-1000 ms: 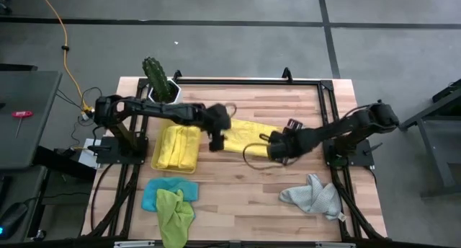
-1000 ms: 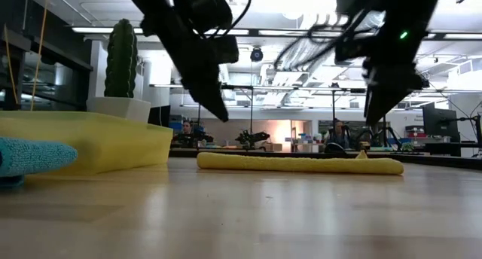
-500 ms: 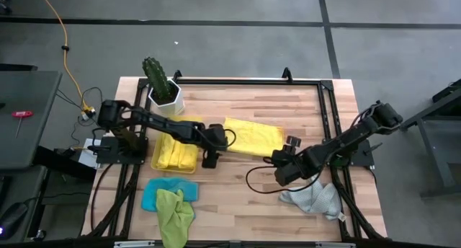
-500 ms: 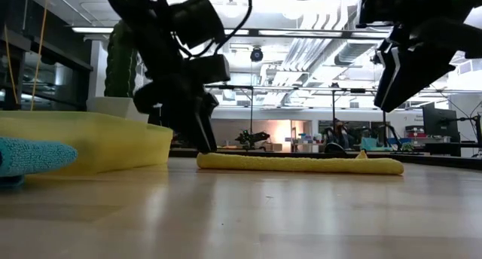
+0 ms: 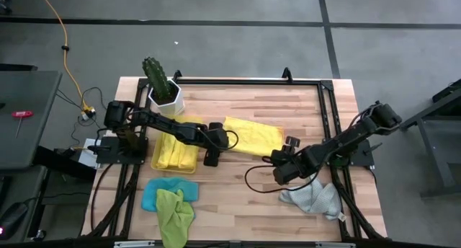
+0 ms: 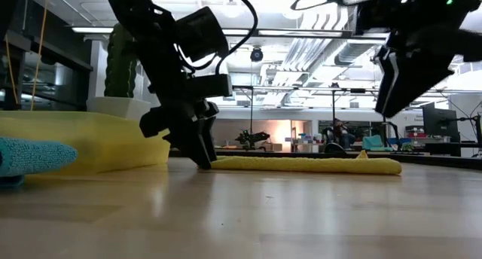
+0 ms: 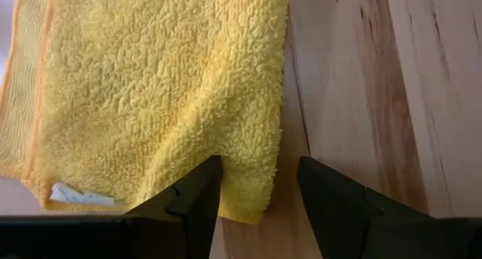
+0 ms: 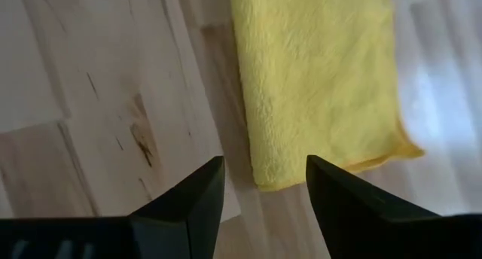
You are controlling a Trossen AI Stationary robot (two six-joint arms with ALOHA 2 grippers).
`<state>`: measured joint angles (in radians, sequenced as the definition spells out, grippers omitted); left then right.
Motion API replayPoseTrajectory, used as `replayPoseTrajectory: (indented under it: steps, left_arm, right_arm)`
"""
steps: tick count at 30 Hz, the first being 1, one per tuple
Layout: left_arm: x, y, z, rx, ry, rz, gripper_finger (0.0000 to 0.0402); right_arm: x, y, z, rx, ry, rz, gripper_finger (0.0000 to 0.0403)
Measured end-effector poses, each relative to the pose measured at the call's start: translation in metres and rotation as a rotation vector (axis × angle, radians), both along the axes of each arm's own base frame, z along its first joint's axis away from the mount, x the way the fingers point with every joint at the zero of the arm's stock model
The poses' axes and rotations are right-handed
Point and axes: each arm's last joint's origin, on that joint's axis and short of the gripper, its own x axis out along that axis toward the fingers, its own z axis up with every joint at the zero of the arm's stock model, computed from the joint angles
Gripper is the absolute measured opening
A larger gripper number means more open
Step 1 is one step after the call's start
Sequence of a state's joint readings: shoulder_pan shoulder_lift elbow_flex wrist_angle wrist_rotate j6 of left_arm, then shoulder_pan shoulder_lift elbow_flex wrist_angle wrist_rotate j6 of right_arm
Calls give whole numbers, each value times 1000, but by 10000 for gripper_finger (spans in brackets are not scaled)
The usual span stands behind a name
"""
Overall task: Fold microfiber towels
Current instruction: Fold the yellow microfiber towel
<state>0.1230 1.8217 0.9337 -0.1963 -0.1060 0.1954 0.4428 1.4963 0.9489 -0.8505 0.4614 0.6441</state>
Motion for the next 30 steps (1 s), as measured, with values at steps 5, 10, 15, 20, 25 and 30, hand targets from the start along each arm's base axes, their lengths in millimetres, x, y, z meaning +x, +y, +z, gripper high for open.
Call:
replayPoseTrajectory:
  steps: [5, 10, 15, 20, 25, 30]
  left_arm:
    - [0, -1, 0, -12, 0, 3, 162]
    - [-1, -1, -1, -19, 8, 0, 139]
    - [-1, -1, -1, -25, 11, -3, 103]
    - [-1, -2, -2, -28, 13, -3, 66]
    - [-1, -3, -2, -27, 16, -7, 27]
    - [-1, -9, -3, -54, 11, 45, 5]
  right_arm:
    - [4, -12, -24, 56, 65, 67, 179]
    - [1, -26, -42, 22, 82, 119, 179]
    - [-5, -33, -59, 55, 91, 149, 174]
    - [-14, -35, -70, 62, 88, 121, 158]
    - [-16, -34, -72, 84, 92, 103, 118]
    - [-17, -30, -72, 126, 93, 106, 20]
